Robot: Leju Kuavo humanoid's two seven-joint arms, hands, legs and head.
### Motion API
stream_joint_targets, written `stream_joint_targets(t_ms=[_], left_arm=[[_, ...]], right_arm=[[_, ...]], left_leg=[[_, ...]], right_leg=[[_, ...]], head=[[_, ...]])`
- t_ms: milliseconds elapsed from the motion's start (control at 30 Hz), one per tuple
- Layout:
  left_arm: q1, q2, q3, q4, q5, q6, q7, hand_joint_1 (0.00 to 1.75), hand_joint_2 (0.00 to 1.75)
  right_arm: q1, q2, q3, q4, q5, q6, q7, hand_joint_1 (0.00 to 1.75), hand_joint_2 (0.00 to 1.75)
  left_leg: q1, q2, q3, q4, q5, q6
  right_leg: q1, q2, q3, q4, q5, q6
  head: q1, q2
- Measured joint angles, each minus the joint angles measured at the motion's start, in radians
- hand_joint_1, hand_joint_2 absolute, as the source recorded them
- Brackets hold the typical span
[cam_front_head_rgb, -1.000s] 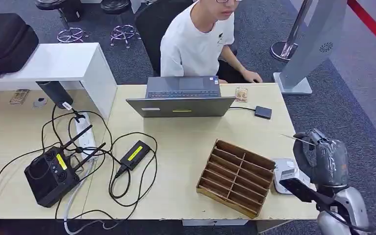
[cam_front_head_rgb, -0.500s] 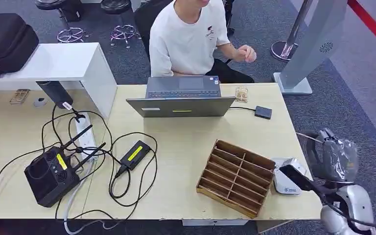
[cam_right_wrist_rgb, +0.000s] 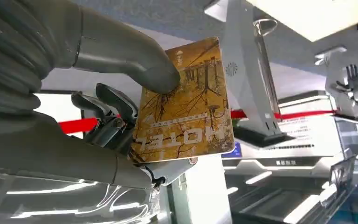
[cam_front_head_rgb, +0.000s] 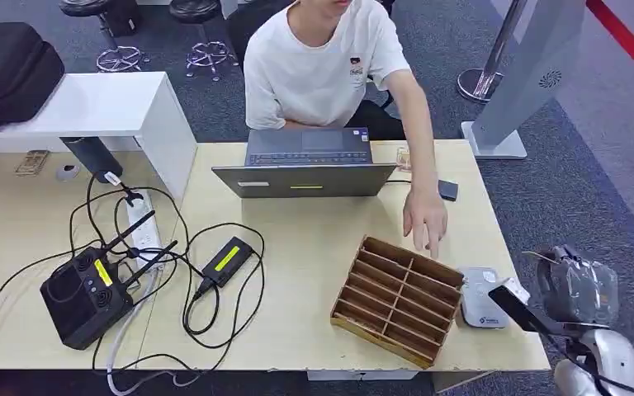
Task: Pass the card to the sensor for recognition and then transmit it.
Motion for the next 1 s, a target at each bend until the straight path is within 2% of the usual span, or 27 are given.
stream_joint_targets(t_ms=[400,667,1000], left_arm=[[-0.001,0.000,0.000,0.000,0.002,0.009,0.004,0.00,1.75],[-0.001,0.000,0.000,0.000,0.006,0.011,0.004,0.00,1.75],[-0.001,0.000,0.000,0.000,0.002,0.012,0.004,0.00,1.75]], right_arm=[[0.099,0.049,0.003,-0.088,-0.106,0.085,-0.070,1.75,1.75],[0.169,0.100,0.030,-0.091,-0.115,0.085,-0.084,1.75,1.75],[0.176,0.144,0.045,-0.008,-0.136,0.072,-0.094,1.75,1.75]], left_leg=[[0.000,0.000,0.000,0.000,0.000,0.000],[0.000,0.000,0.000,0.000,0.000,0.000],[0.001,0.001,0.001,0.000,0.000,0.000]], right_leg=[[0.000,0.000,0.000,0.000,0.000,0.000],[0.000,0.000,0.000,0.000,0.000,0.000],[0.000,0.000,0.000,0.000,0.000,0.000]], head=[[0.000,0.000],[0.000,0.000],[0.000,0.000]])
